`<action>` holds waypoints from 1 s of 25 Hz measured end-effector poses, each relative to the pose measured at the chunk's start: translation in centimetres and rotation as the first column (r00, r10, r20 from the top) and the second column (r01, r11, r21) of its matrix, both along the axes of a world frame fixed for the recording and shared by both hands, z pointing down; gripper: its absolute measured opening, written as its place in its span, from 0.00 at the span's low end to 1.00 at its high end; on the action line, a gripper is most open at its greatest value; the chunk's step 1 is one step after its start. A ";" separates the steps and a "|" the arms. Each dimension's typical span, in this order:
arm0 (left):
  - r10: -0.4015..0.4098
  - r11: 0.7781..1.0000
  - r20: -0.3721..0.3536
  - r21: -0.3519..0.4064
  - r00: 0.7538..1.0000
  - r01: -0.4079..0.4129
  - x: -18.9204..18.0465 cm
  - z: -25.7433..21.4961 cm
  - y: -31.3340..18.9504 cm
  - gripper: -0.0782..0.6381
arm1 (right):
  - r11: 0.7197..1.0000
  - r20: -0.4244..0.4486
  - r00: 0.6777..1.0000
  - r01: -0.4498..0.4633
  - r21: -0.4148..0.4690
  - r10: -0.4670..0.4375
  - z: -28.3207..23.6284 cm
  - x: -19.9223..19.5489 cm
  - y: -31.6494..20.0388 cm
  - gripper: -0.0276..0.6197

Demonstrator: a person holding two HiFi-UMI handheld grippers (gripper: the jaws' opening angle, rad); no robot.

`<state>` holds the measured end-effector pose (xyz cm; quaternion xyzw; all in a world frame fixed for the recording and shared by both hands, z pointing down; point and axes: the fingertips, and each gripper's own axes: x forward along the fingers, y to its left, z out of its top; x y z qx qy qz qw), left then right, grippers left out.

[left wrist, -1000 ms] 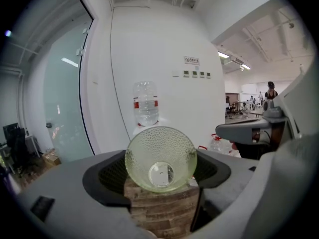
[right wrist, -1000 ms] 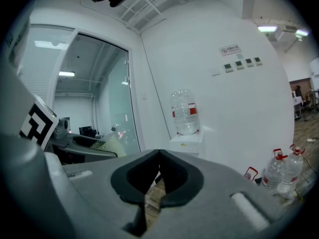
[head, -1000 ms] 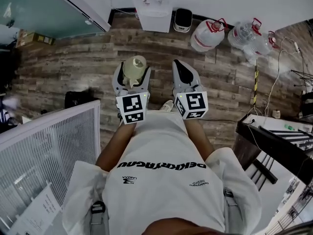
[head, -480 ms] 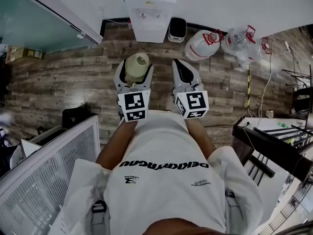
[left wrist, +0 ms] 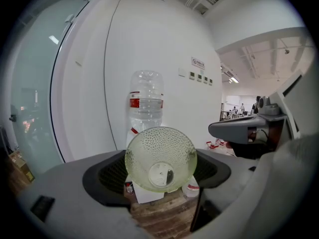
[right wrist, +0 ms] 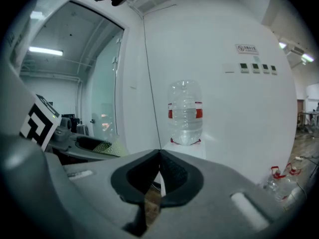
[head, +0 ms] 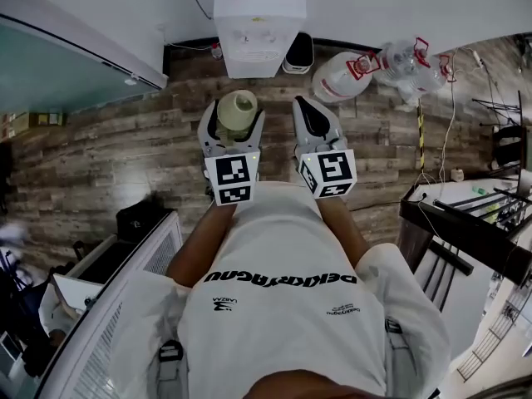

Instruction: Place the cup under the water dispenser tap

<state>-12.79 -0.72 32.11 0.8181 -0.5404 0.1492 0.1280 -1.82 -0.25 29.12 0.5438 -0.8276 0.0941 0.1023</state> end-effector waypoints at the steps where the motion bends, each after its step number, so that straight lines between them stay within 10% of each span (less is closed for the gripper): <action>1: 0.008 1.000 -0.003 -0.004 1.000 -0.008 -0.3 0.2 -0.5 0.63 | 1.000 -0.004 1.000 -0.008 -0.001 0.008 0.0 -0.3 -0.5 0.04; 25: 0.015 0.997 0.049 -0.080 0.999 -0.011 5.2 5.8 -7.2 0.63 | 0.996 0.036 0.997 -0.067 -0.058 0.069 5.3 5.3 -8.5 0.04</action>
